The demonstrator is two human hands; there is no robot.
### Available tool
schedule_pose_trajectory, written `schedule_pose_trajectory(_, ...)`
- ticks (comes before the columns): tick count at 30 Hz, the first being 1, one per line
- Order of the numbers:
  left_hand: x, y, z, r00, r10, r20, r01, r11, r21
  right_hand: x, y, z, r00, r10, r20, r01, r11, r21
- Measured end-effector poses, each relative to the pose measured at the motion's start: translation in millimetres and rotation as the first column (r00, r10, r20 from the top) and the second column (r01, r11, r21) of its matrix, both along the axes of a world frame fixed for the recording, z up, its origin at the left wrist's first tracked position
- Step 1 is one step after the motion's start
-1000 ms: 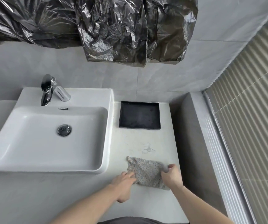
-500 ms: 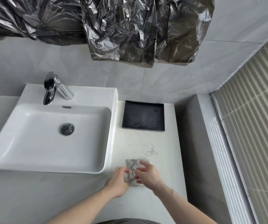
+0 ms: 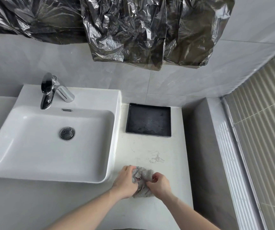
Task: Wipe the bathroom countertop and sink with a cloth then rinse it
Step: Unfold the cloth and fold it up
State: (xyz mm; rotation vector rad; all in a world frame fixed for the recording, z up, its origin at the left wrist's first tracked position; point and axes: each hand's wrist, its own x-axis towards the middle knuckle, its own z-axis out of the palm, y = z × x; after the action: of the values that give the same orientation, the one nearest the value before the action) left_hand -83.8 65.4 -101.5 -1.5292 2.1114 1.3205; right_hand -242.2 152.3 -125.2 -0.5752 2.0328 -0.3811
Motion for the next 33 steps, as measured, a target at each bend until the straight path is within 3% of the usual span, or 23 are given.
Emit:
schedule_pose_trajectory(5,-19.2,-42.6,20.9,0.976,-0.151,-0.157,0.157,0.987,0.023,-23.9,-27.5,39.4,0.977,0.164,0.14,-0.132,0.968,-0.211)
schedule_pose_trajectory(10,-37.4,-88.3,31.9,0.969,-0.103,-0.224,0.119,0.991,0.061,-73.3,-71.6,83.1,0.951,0.265,0.16,-0.217,0.939,-0.266)
schedule_pose_trajectory(16,-70.8,-127.5,43.5,0.939,0.064,-0.339,-0.063,0.998,0.015,-123.1,-112.8,76.9,0.979,0.106,0.171,-0.05,0.952,-0.303)
schedule_pose_trajectory(22,-96.9,-165.8,38.4,0.902,0.262,-0.342,-0.267,0.963,0.032,-147.1,-159.8,72.3,0.946,-0.096,0.309,0.197,0.929,-0.314)
schedule_pose_trajectory(25,-109.0,-187.3,29.3,0.898,0.32,-0.302,-0.318,0.946,0.056,-154.2,-186.9,62.0,0.97,-0.139,0.199,0.205,0.907,-0.367)
schedule_pose_trajectory(29,-125.6,-213.3,19.1,0.915,0.329,-0.234,-0.318,0.944,0.083,-154.9,-220.0,54.8,0.993,-0.109,-0.045,0.079,0.895,-0.439)
schedule_pose_trajectory(31,-125.7,-218.1,17.2,0.977,0.187,-0.098,-0.191,0.981,-0.036,-151.9,-225.6,50.0,0.986,-0.025,-0.168,-0.05,0.903,-0.427)
schedule_pose_trajectory(33,-122.5,-217.1,13.6,0.996,-0.072,0.05,0.082,0.964,-0.255,-146.1,-222.7,38.3,0.938,0.137,-0.319,-0.256,0.894,-0.367)
